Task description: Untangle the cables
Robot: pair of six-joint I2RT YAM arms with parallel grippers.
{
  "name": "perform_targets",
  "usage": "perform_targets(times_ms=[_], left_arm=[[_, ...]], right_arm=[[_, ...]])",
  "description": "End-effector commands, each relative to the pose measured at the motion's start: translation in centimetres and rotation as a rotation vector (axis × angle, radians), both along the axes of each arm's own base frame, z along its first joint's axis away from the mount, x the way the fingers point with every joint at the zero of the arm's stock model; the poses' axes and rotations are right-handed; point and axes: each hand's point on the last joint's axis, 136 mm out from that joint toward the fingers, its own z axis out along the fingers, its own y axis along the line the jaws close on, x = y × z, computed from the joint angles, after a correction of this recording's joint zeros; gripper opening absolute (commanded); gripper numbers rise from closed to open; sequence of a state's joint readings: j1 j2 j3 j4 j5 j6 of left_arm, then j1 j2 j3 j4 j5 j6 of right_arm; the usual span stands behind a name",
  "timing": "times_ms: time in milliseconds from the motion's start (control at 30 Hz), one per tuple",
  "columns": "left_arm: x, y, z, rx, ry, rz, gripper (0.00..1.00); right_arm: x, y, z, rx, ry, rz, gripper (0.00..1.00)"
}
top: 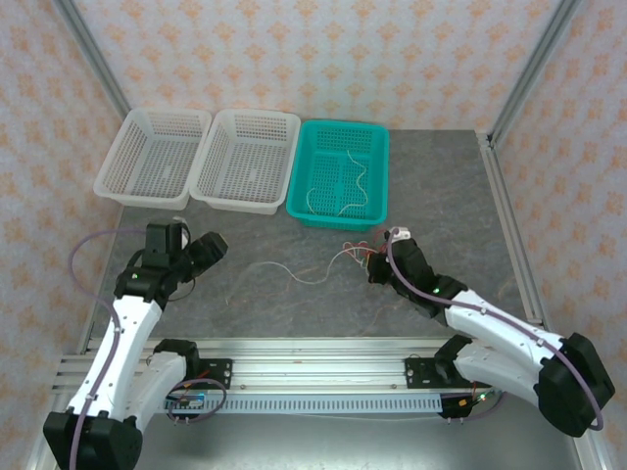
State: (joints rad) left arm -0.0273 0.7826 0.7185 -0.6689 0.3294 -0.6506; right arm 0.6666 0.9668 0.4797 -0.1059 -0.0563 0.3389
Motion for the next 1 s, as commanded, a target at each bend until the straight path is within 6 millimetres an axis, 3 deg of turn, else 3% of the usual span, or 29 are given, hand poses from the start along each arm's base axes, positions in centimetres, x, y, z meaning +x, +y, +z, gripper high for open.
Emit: perform_targets(times_ms=[0,67,100,167,300,400,633,800,967], left_arm=[[1.4,-1.1,5.8,0.056,-0.236,-0.103,0.79],[1.7,-3.8,9.0,0.094,-0.375,-0.247,0.79],[1.6,-6.1,10.4,0.102,-0.455,-0.353,0.75],[0.8,-10.4,11.4,0.144,-0.561,-0.543,0.7],[-0.9,-17.4,9.6,0.351,-0.611,-0.851,0.69],[-0.6,-21.2,7.5,0.445,-0.592,-1.003,0.68],[2.4,-25.3,2.0,0.726,-0.585,-1.228,0.68],[4.5,-27.1,0.8,0.765,-0.587,-1.234,0.68],[6.0,-28.5,-0.1,0.756,-0.584,-1.212,0.49]], right_arm=[[-0.6,0.5,0.0,-0.054,0.034,0.077,0.0],[-0.6,0.9,0.0,-0.05,0.057,0.089,0.0],[-0.5,1.2,-0.1,-0.048,0.065,0.097,0.0],[-0.4,1.7,-0.1,-0.041,0.076,0.112,0.0],[-0.5,2.6,-0.1,-0.027,0.103,0.148,0.0],[-0.9,3.5,0.1,-0.001,0.124,0.189,0.0],[-2.1,4.6,0.7,0.035,0.162,0.268,0.0],[-2.5,4.9,0.9,0.051,0.178,0.296,0.0],[-2.8,5.2,0.9,0.064,0.185,0.307,0.0]])
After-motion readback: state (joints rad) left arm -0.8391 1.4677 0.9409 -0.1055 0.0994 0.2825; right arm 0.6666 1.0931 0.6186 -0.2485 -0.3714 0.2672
